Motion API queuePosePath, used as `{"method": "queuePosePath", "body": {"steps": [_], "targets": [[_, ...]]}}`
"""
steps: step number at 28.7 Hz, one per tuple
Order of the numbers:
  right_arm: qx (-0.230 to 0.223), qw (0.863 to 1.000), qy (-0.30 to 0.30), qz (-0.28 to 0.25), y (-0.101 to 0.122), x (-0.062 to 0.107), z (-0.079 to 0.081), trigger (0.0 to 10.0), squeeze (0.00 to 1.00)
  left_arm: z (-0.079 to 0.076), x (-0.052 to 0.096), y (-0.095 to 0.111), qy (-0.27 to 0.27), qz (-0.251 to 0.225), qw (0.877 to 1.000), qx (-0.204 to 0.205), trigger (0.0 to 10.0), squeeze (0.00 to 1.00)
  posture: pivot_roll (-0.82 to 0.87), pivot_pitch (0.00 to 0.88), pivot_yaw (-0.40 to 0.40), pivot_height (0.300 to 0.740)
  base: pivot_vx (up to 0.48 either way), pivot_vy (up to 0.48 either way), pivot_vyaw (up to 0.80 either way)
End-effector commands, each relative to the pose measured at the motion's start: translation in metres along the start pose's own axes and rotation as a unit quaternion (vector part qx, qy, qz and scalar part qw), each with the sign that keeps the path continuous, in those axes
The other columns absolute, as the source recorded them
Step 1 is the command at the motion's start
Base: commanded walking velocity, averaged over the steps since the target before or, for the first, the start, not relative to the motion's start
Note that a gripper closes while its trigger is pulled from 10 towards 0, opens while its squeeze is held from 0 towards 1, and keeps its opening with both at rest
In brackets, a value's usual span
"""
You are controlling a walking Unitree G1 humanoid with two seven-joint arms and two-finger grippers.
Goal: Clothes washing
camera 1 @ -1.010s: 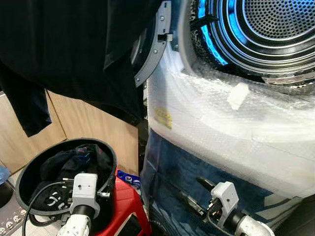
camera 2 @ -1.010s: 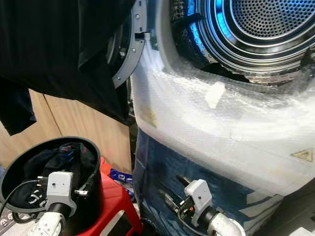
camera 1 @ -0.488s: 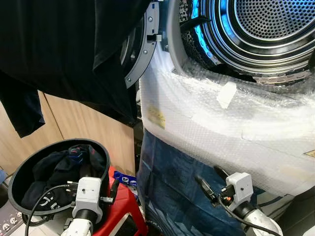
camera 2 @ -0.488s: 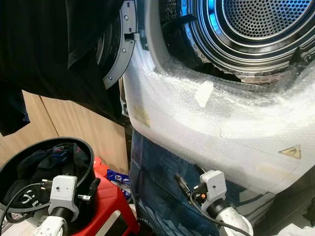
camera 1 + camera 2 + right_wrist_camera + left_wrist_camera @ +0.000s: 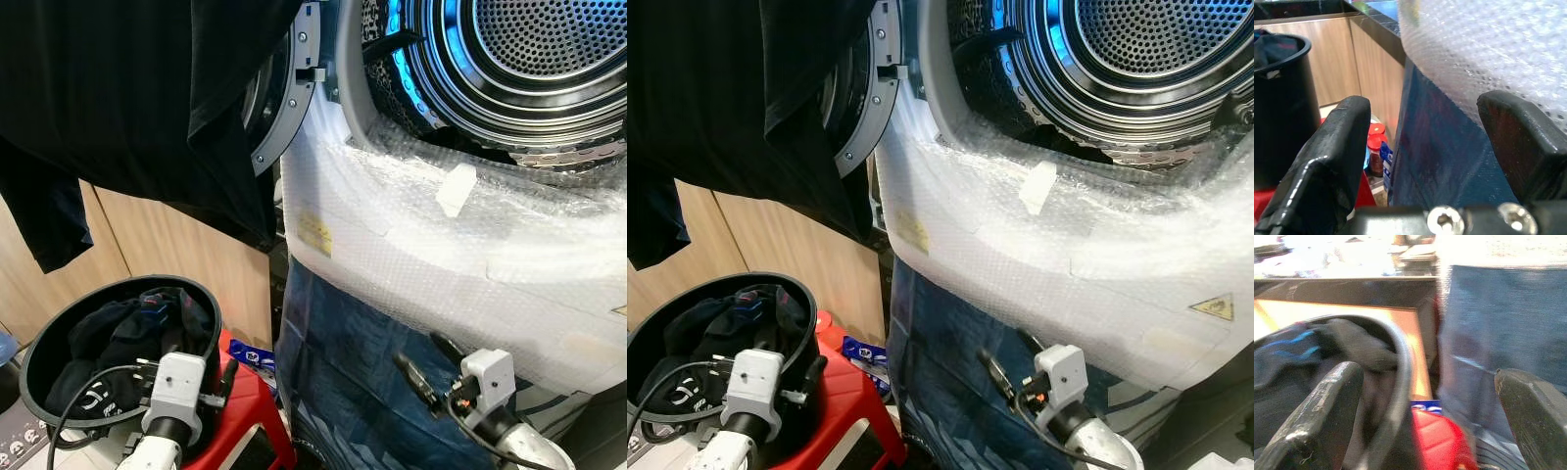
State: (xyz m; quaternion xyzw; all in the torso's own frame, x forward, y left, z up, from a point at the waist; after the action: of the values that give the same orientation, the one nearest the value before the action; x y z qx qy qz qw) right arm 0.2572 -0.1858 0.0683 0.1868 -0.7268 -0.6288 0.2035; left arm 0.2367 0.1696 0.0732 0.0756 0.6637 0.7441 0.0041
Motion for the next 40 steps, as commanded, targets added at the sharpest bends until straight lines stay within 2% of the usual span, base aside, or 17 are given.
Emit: {"method": "queuePosePath", "body": {"steps": [1, 5, 20, 40], "targets": [[0.008, 1.000, 0.017, 0.000, 0.0038, -0.0001, 0.0023, 10.0, 0.00, -0.0108, 0.0024, 0.0050, -0.045, -0.011, 0.999, -0.020, 10.0, 0.00, 0.05, 0.000, -0.041, 0.740, 0.000, 0.000, 0.00], [0.013, 0.999, 0.035, 0.004, 0.0030, 0.0013, 0.0059, 10.0, 0.00, -0.0146, 0.0037, 0.0048, -0.069, -0.008, 0.997, -0.031, 10.0, 0.00, 0.05, 0.000, -0.035, 0.740, 0.000, 0.000, 0.00], [0.003, 0.999, 0.041, 0.008, -0.0001, 0.0019, 0.0112, 10.0, 0.00, -0.0086, 0.0018, 0.0040, -0.055, -0.003, 0.998, -0.025, 10.0, 0.00, 0.04, 0.000, -0.029, 0.740, 0.000, 0.000, 0.00], [0.003, 0.999, 0.044, 0.013, -0.0009, 0.0013, 0.0112, 10.0, 0.00, -0.0075, 0.0018, 0.0041, -0.042, -0.005, 0.999, -0.016, 10.0, 0.00, 0.04, 0.000, -0.035, 0.740, 0.279, 0.000, 0.00]]}}
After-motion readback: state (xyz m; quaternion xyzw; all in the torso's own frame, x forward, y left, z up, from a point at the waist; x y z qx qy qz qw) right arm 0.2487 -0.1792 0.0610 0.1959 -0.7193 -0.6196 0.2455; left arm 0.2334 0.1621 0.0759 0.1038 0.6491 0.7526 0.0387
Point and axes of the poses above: a point about 5 cm out from each wrist's last joint towards the gripper, its own x axis pointing back from the gripper into the wrist, its own y axis along the axis of the wrist's last joint, z = x × y, the point moved 1 cm from there along -x, pointing out of the wrist towards the gripper, and after that the axes turned 6 degrees about x, right-handed, at the moved point
